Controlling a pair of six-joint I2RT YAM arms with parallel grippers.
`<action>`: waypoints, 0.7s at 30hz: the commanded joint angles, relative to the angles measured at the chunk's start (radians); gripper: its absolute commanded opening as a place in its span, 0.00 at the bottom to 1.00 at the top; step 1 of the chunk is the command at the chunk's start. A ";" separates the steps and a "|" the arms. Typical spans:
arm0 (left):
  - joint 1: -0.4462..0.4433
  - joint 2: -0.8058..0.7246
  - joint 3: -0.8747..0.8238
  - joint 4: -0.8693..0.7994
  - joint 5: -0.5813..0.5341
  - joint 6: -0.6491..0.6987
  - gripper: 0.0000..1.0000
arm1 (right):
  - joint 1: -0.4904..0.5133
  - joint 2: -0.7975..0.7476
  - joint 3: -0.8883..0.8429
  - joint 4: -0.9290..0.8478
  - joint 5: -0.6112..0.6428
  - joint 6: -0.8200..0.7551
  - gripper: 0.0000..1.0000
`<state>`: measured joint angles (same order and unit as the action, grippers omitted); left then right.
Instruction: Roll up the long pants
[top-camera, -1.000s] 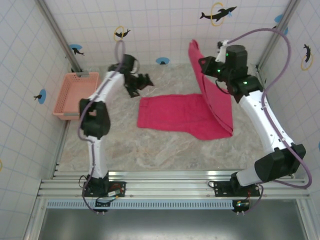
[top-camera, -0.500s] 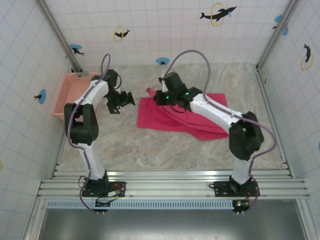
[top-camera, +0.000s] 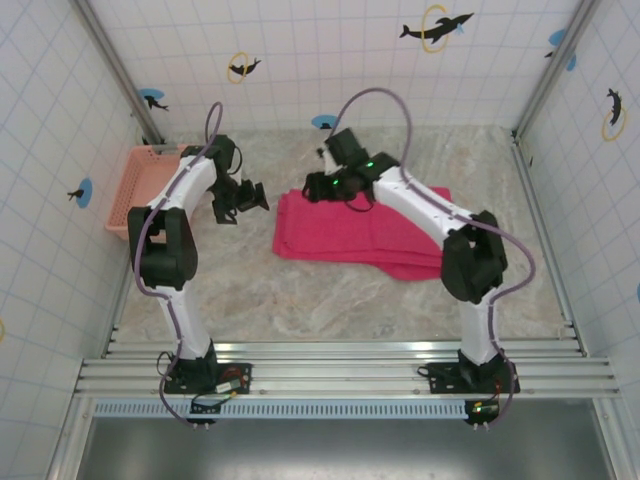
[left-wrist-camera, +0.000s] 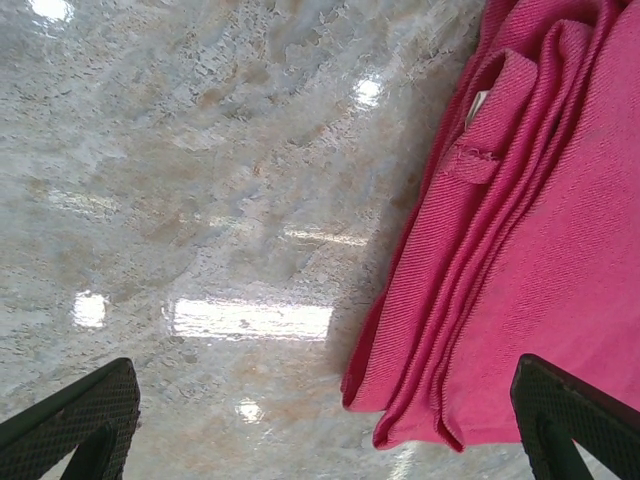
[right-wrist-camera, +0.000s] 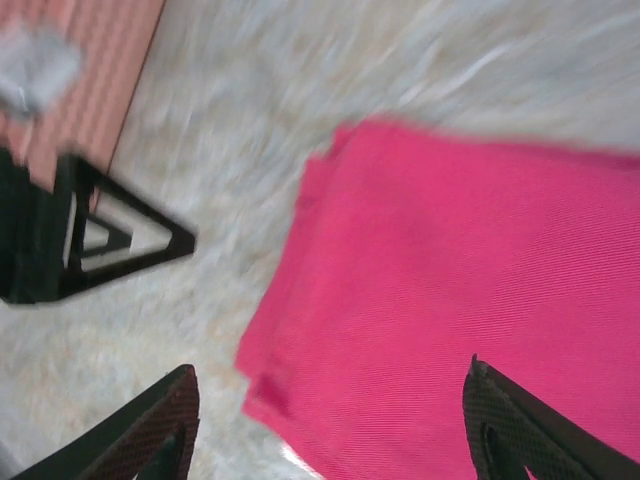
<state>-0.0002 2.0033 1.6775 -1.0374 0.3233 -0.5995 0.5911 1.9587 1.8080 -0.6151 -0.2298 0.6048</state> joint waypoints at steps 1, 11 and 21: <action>-0.020 0.011 0.047 -0.023 -0.040 0.049 0.97 | -0.136 -0.171 0.000 -0.191 0.045 -0.100 0.73; -0.236 0.121 0.085 0.012 0.024 -0.026 0.97 | -0.549 -0.301 -0.424 -0.254 0.103 -0.253 0.73; -0.316 0.135 -0.018 0.063 0.069 -0.107 0.98 | -0.642 -0.088 -0.478 -0.200 0.101 -0.374 0.72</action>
<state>-0.3058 2.1418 1.6886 -0.9764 0.3717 -0.6712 -0.0475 1.8278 1.3151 -0.8257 -0.1307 0.2901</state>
